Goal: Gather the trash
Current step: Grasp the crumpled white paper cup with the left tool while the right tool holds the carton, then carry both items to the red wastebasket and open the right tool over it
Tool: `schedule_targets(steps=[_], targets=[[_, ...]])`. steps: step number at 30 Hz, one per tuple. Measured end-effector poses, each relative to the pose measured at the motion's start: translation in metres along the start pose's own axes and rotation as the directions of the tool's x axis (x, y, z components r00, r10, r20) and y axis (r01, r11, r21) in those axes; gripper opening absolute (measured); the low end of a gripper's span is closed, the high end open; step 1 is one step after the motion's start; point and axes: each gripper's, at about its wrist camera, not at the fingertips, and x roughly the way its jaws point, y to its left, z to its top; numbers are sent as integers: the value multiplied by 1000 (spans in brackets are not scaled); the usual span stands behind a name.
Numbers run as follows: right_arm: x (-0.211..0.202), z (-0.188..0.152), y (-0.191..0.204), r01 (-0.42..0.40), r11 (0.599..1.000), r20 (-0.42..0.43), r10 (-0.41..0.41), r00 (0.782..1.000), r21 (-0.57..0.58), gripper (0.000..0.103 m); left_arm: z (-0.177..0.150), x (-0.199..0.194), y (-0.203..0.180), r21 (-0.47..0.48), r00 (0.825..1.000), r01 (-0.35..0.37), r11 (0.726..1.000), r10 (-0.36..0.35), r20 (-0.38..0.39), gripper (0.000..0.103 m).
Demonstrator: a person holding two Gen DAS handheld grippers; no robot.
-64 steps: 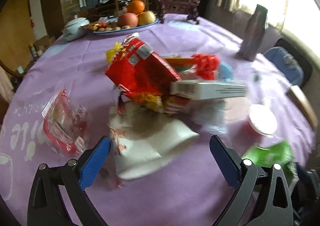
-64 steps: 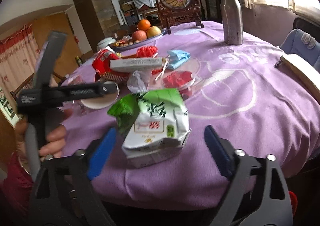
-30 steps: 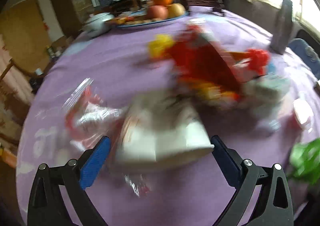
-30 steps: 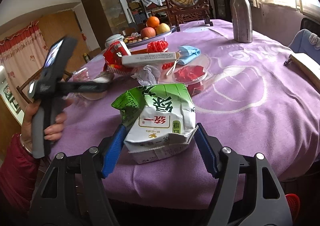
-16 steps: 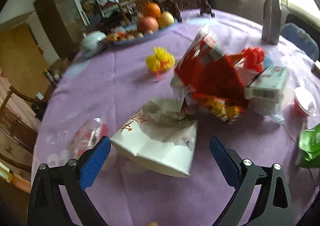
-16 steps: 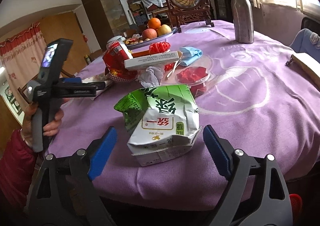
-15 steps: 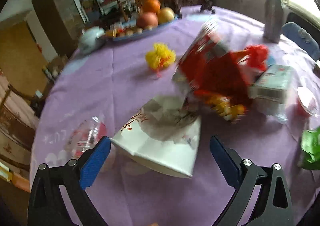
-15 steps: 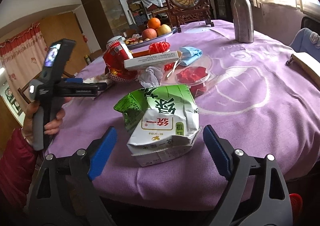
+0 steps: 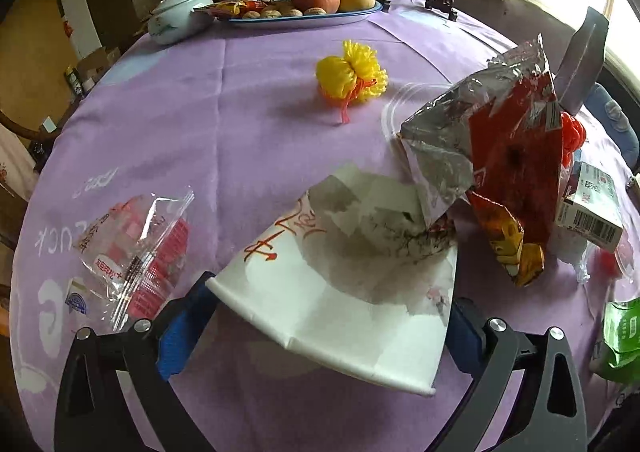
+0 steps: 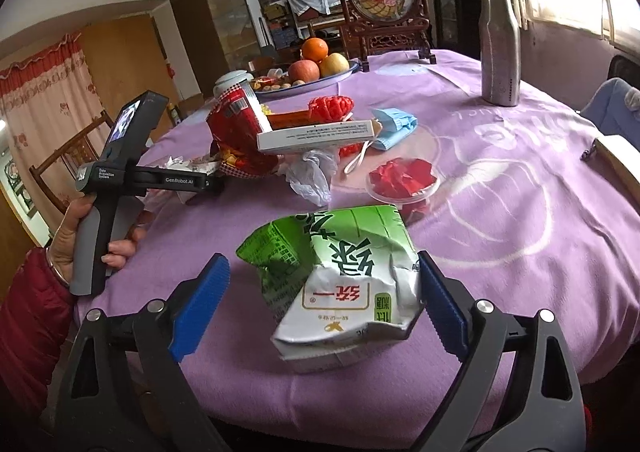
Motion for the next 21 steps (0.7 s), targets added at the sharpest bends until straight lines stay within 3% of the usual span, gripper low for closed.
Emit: schedule_targets(steps=[4, 5, 7, 9, 10, 11, 15, 21], targets=[[6, 2, 1, 9, 1000, -16, -9, 1000, -7, 90, -4, -8, -5, 4, 1000, -8, 1000, 8, 12, 97], [6, 2, 1, 11, 1000, -18, -12, 1000, -7, 90, -12, -19, -9, 1, 999, -16, 1000, 16, 31, 90], [8, 3, 2, 25, 1000, -17, -25, 1000, -10, 89, -13, -30, -9, -1, 995, -28, 1000, 28, 94, 90], [11, 3, 3, 40, 999, -16, -40, 999, -22, 86, -14, -41, -11, 17, 986, -51, 999, 48, 161, 89], [10, 3, 5, 46, 999, -8, -46, 999, -26, 75, -14, -45, -13, 26, 983, -52, 998, 46, 178, 89], [10, 3, 6, 46, 998, -5, -47, 999, -33, 74, -15, -50, -14, 31, 979, -47, 998, 39, 201, 89], [0, 6, 8, 17, 999, 17, -17, 1000, -35, 74, -27, -89, -16, 33, 946, 72, 997, -79, 314, 89], [-36, 7, 4, -20, 1000, 114, 22, 993, -18, 74, -46, -136, -26, 40, 911, 181, 983, -183, 370, 90]])
